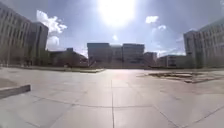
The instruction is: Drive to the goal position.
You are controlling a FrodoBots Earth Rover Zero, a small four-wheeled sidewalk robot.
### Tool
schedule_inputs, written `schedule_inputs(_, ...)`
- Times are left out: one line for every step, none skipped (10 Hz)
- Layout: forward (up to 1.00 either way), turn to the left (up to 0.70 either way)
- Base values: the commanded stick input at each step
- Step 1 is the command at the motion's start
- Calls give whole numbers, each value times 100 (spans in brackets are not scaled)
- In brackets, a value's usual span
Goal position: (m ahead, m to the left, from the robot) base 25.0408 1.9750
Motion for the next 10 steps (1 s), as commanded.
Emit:
schedule_inputs(100, 1)
schedule_inputs(100, 1)
schedule_inputs(100, 1)
schedule_inputs(100, 1)
schedule_inputs(100, 1)
schedule_inputs(100, 1)
schedule_inputs(100, 1)
schedule_inputs(100, 1)
schedule_inputs(100, 1)
schedule_inputs(100, 1)
